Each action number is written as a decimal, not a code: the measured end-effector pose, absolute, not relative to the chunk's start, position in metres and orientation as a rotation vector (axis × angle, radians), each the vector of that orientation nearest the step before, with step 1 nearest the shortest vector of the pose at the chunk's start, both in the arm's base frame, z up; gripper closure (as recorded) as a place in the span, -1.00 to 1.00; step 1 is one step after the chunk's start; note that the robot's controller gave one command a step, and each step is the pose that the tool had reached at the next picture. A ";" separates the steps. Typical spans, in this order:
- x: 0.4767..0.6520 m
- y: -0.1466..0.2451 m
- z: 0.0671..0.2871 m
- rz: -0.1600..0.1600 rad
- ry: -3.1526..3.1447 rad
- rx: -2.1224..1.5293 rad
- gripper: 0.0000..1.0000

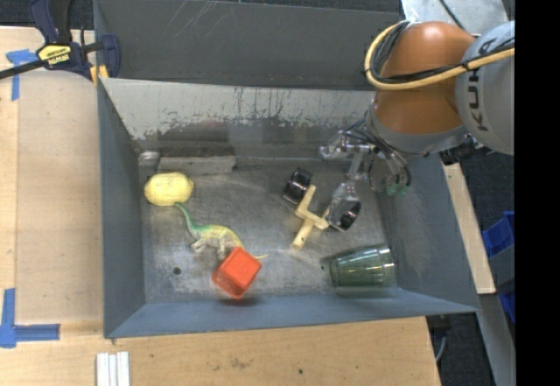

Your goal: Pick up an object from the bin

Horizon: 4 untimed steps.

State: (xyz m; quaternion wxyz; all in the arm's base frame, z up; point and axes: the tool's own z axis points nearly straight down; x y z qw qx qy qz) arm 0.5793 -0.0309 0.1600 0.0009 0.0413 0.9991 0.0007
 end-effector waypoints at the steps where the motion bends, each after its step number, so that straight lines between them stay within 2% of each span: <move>1: 0.577 -0.033 0.144 0.000 3.116 0.350 -1.00; 2: 0.579 -0.036 0.110 -0.001 3.132 0.220 -1.00; 3: 0.584 -0.020 0.076 -0.004 3.119 -0.194 1.00; 4: 0.584 -0.020 0.076 -0.004 3.119 -0.194 1.00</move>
Offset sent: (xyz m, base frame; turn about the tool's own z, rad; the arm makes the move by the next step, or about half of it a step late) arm 0.0058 -0.0098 -0.0900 -0.4039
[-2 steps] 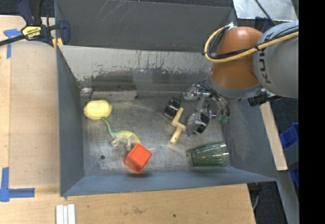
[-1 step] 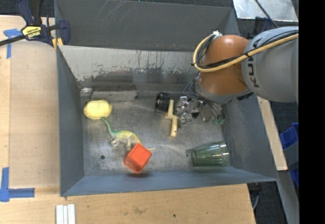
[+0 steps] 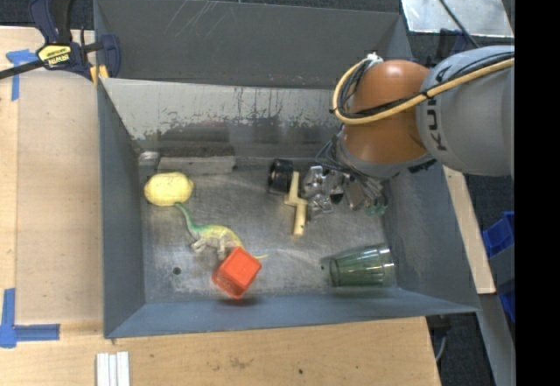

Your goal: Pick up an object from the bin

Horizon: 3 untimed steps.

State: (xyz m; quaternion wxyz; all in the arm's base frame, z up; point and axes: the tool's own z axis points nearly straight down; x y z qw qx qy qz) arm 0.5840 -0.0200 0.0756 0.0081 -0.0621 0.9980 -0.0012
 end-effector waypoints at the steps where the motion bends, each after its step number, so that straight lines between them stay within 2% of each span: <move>1: 0.584 -0.020 0.078 -0.004 3.122 -0.194 1.00; 3: 0.580 -0.020 0.109 -0.001 3.137 -0.196 1.00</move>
Offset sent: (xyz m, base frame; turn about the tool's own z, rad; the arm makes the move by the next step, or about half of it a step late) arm -0.0002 -0.0001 0.1159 0.0000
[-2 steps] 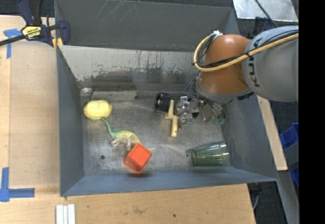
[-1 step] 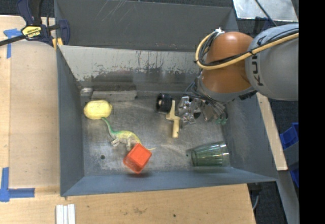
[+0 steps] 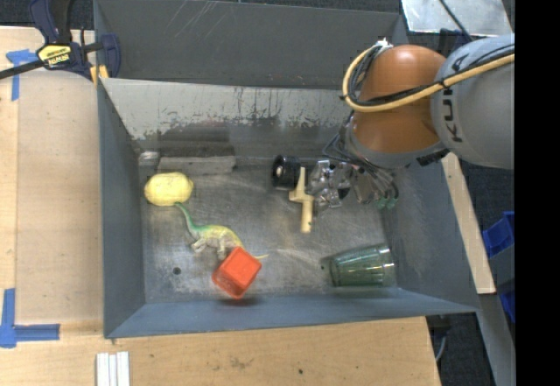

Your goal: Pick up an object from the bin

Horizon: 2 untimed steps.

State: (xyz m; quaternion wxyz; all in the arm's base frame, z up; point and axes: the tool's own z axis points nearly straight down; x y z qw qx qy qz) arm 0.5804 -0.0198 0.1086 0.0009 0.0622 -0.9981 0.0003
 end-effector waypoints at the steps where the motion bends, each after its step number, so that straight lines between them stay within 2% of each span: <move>1: 0.583 -0.020 0.121 0.002 -3.143 0.195 1.00; 2: 0.582 -0.020 0.127 0.002 -3.139 0.195 1.00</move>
Offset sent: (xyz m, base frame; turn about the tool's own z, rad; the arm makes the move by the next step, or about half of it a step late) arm 0.0001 0.0000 0.0499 0.0000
